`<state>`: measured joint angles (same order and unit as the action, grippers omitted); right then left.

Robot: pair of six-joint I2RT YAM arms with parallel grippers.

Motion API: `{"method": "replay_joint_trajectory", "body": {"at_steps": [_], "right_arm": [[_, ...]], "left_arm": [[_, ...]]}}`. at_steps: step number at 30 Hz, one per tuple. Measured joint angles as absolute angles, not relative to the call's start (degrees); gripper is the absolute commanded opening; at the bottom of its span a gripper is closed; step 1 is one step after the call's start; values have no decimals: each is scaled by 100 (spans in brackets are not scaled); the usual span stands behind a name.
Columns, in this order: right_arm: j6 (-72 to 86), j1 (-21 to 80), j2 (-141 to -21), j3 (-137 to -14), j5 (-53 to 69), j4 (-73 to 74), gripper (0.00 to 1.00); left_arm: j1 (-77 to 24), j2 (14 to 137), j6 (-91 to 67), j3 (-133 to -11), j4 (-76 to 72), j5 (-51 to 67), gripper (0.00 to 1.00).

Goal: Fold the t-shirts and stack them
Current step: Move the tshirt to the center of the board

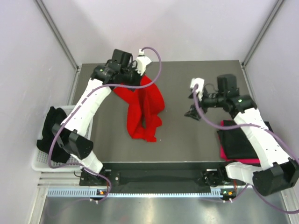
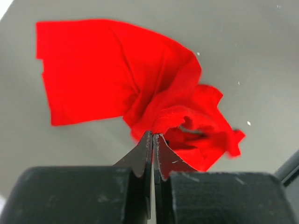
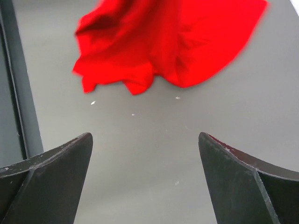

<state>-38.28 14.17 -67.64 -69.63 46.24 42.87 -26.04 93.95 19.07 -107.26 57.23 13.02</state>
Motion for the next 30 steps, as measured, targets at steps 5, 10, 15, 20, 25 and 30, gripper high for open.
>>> {"method": "replay_joint_trajectory", "body": {"at_steps": [5,10,15,20,25,30], "right_arm": [[-4379,2659,-6696,-6283,3955,4263,93],[-4755,3559,-7179,-5955,3334,4335,92],[-4969,4217,-7542,-5979,2978,4289,91],[-5137,4869,-8031,-6016,2727,4283,89],[-5266,5367,-8497,-6016,2530,4239,78],[-5330,5568,-8792,-6010,2359,3900,68]], "left_arm": [[-2604,10084,1848,-10842,4982,1415,0],[-2633,11542,1752,-12261,4598,1461,0],[-2685,12307,1619,-12932,4147,1549,32],[-2731,12313,1345,-12818,3743,943,58],[-2482,10943,1173,-10523,2919,316,59],[-2003,8864,1190,-8462,2753,-178,59]]}}
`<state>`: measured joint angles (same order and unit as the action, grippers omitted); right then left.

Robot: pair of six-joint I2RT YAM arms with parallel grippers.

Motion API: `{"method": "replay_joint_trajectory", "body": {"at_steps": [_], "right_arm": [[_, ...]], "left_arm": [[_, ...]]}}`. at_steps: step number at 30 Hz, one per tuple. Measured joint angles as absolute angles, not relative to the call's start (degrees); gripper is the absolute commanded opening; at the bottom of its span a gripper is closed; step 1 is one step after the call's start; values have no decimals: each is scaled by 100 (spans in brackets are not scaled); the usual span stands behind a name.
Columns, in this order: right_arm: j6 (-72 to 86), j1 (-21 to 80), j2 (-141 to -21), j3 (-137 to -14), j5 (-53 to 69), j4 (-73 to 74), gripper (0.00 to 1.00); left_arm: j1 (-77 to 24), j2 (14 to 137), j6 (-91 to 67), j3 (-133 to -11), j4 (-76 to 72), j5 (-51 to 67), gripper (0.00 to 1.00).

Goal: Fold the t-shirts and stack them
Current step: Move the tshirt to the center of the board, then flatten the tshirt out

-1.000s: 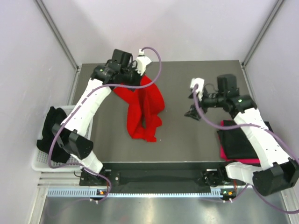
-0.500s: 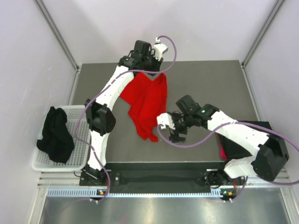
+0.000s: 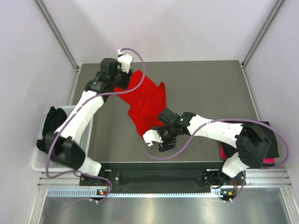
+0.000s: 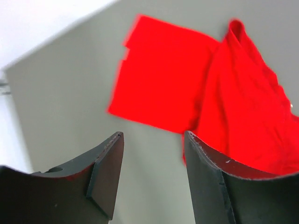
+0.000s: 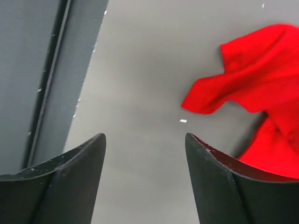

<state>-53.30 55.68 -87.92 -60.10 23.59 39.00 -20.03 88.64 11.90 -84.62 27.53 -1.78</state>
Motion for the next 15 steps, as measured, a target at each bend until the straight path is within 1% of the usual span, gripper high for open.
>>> {"method": "replay_joint_trajectory", "body": {"at_steps": [4,6,10,15], "right_arm": [[-5408,5618,-9021,-6010,2270,3638,64],[-5481,5653,-9201,-6010,2206,3494,61],[-5605,5684,-9625,-6023,2123,3295,59],[-5717,5688,-10086,-6224,2003,3177,55]], "left_arm": [[-1833,7824,1168,-8110,2657,-296,59],[-1678,7546,1157,-7937,2639,-303,59],[-1295,7459,1098,-7572,2655,-377,59],[-1092,7518,1041,-7288,2814,-392,58]]}}
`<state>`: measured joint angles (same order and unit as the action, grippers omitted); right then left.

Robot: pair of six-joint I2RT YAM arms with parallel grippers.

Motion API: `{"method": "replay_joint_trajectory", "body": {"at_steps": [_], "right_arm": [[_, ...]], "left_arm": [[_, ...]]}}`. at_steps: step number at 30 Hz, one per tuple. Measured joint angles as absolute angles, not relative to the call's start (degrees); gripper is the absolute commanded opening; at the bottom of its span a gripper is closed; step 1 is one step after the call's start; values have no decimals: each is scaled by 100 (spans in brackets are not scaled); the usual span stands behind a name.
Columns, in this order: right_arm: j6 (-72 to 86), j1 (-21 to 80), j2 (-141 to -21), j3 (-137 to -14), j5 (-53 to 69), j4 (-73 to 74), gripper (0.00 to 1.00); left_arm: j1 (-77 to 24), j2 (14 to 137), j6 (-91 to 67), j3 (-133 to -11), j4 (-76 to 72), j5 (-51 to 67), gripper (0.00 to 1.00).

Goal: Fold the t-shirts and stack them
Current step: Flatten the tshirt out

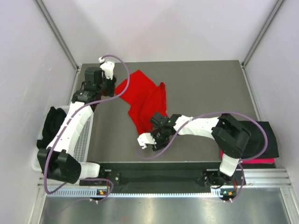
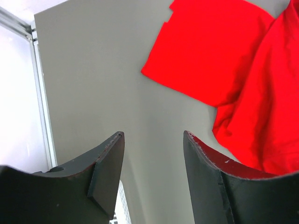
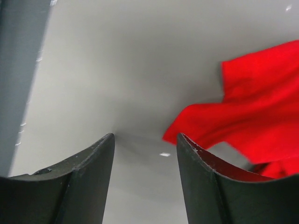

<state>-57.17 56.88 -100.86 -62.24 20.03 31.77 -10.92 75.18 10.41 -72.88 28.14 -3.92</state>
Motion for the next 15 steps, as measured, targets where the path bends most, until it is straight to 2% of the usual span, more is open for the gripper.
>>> {"method": "replay_joint_trajectory", "body": {"at_steps": [10,15], "right_arm": [[-5804,5686,-10429,-6624,1863,2954,53],[-5804,5651,-10543,-6700,1868,2952,45]], "left_arm": [[-1055,7507,1011,-7087,2821,-370,58],[-1055,7474,989,-7081,2823,-349,58]]}}
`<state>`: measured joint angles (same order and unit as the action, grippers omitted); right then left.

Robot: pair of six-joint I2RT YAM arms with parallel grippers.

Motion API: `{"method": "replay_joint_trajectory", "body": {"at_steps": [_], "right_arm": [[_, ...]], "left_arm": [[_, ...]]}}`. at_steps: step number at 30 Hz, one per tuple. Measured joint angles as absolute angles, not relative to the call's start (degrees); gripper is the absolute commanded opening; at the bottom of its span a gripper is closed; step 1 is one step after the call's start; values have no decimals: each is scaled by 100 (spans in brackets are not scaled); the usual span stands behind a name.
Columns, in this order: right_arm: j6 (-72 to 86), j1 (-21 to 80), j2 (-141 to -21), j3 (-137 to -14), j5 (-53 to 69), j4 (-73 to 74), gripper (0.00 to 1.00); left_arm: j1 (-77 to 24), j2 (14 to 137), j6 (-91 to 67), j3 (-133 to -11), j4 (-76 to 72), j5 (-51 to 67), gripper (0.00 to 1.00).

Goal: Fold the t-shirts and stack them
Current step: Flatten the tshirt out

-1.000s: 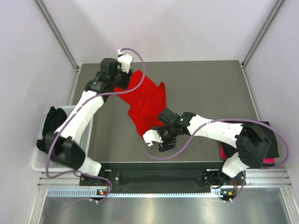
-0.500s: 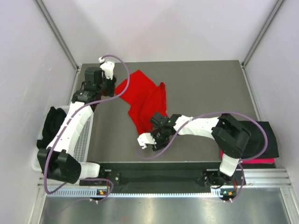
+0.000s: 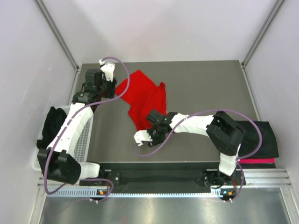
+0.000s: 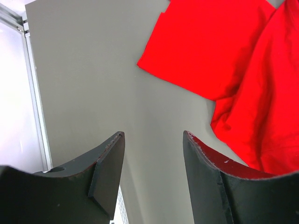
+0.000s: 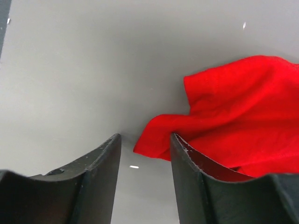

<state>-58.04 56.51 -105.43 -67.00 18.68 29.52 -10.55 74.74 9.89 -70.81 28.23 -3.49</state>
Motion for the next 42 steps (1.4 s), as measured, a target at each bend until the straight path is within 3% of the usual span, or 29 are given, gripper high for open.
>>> {"method": "replay_joint_trajectory", "body": {"at_steps": [10,13,14,15,16,23,29,34,38,42], "right_arm": [[-5806,5520,-10551,-6698,1861,2958,37],[-5795,5461,-10538,-6676,1885,3006,27],[-5787,5441,-10538,-6685,1887,3039,11],[-5793,5422,-10543,-6694,1890,3092,2],[-5763,5408,-10556,-6720,1883,3168,0],[-5468,5205,-10379,-6882,1621,3551,0],[-5325,4945,-8831,-7531,1059,3959,0],[-5181,4038,-7872,-8733,1004,3820,0],[-5170,3048,-7570,-8862,856,3649,0],[-5092,2705,-7717,-8858,869,3645,0]], "left_arm": [[-1031,7352,993,-7070,2825,-370,58],[-1009,7332,989,-7019,2821,-366,58],[-996,7321,985,-6991,2821,-362,58],[-985,7312,976,-6965,2823,-351,58],[-974,7310,976,-6943,2821,-351,58],[-926,7122,1076,-6624,2825,-392,58],[-923,7417,1376,-6659,2823,-495,62],[-913,8484,1577,-7030,2823,-445,59],[-904,9751,1643,-7811,3011,-316,55],[-904,11083,1645,-8908,3114,-309,54]]}}
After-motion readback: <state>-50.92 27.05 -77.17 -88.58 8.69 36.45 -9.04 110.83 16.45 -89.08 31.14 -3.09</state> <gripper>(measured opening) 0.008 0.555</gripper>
